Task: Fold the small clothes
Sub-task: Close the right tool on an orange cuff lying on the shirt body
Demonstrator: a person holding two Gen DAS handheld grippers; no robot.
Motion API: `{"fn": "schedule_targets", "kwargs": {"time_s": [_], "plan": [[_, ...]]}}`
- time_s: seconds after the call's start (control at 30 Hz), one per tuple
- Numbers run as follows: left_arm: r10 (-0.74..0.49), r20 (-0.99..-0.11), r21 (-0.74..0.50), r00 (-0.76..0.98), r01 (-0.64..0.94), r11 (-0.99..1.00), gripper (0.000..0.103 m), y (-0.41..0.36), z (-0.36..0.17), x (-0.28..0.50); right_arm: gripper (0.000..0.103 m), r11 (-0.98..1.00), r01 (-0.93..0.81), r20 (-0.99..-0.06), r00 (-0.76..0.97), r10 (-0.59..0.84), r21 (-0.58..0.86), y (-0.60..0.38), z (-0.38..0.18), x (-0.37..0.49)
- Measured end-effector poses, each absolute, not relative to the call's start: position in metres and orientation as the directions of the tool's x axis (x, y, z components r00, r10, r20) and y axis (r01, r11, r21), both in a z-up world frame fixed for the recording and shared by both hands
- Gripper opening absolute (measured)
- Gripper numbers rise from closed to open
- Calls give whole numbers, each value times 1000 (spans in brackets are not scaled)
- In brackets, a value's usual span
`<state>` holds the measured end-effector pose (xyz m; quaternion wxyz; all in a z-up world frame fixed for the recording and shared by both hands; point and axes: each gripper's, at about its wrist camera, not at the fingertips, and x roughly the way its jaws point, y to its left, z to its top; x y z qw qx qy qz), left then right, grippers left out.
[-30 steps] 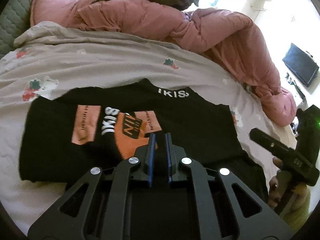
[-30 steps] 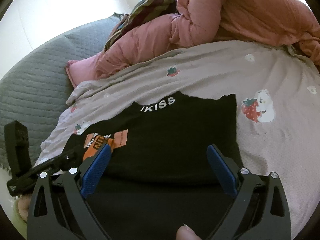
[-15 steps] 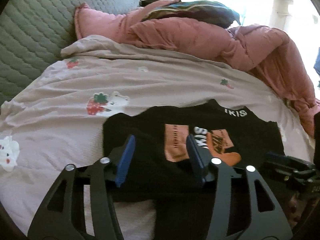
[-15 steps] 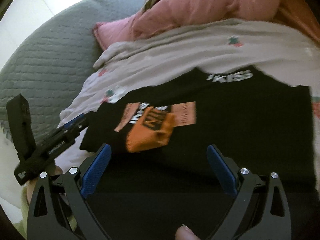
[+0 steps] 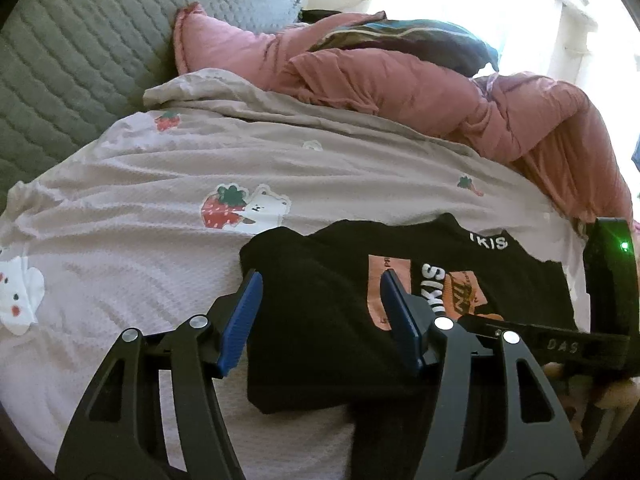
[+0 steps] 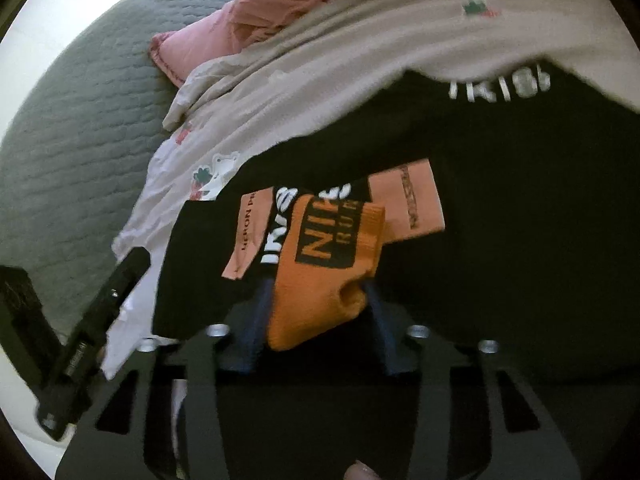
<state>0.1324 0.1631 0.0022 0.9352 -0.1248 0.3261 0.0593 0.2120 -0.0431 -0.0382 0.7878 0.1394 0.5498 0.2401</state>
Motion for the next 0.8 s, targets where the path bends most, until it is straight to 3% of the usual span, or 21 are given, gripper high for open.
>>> {"fn": "schedule_targets", "kwargs": {"time_s": [0.03, 0.13, 0.43, 0.8], "plan": [[28, -621, -201, 783, -193, 960, 54, 164, 3, 131, 20, 847, -235, -799, 288, 529, 476, -42, -37, 212], [31, -613, -200, 789, -194, 960, 54, 163, 4, 129, 11, 846, -262, -789, 311, 530, 465, -43, -33, 211], [40, -592, -238, 805, -221, 946, 58, 175, 7, 125, 9, 843, -363, -709, 461, 533, 398, -57, 15, 212], [36, -595, -249, 803, -227, 941, 59, 180, 6, 123, 9, 898, -320, -649, 620, 440, 303, -118, 52, 216]]}}
